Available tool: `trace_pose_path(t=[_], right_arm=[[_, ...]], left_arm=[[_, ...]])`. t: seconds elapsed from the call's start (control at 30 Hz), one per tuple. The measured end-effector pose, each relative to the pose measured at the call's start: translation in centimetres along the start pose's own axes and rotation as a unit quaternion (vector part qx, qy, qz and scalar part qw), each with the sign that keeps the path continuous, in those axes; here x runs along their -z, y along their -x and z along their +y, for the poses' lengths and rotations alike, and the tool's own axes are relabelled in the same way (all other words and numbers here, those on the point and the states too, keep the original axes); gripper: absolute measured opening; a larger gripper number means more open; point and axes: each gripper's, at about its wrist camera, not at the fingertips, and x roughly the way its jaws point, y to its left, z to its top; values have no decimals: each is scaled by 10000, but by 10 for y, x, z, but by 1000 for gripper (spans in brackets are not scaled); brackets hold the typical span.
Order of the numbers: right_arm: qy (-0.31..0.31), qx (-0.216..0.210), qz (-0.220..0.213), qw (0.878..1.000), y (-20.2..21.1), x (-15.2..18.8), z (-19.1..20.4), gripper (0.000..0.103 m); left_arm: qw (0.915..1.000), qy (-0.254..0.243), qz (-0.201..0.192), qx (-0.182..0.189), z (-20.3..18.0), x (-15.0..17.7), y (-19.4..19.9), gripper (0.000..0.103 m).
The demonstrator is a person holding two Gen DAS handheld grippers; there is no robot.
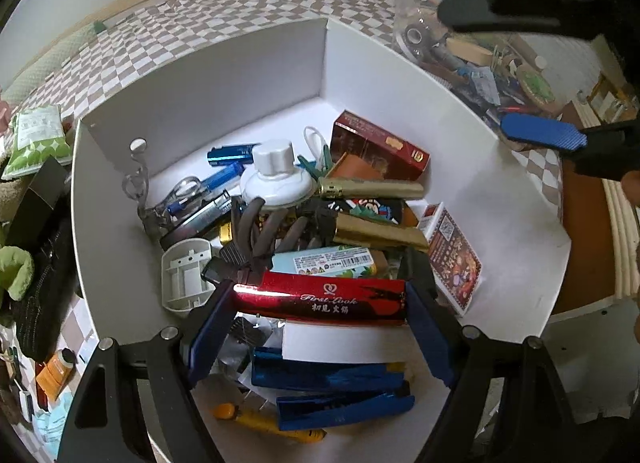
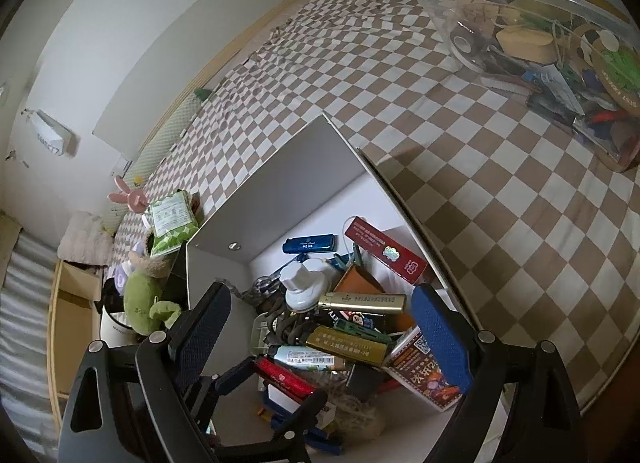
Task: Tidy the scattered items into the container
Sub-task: 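Lower both lighters into the white box and open both tools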
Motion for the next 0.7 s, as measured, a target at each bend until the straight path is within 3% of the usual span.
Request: trace_pose_path(t=[0.23,0.33,0.7], right_arm=[[48,30,32,10000,0,1,0,92],[46,24,7,10000,2,2,-1,92],[364,143,-200,9990,11,14,10,92]], left_arm=[[10000,31,-15,13,1,1,2,84],[9999,99,-105,41,2,1,7,100],[9992,86,-393,4,8,3,37,103]])
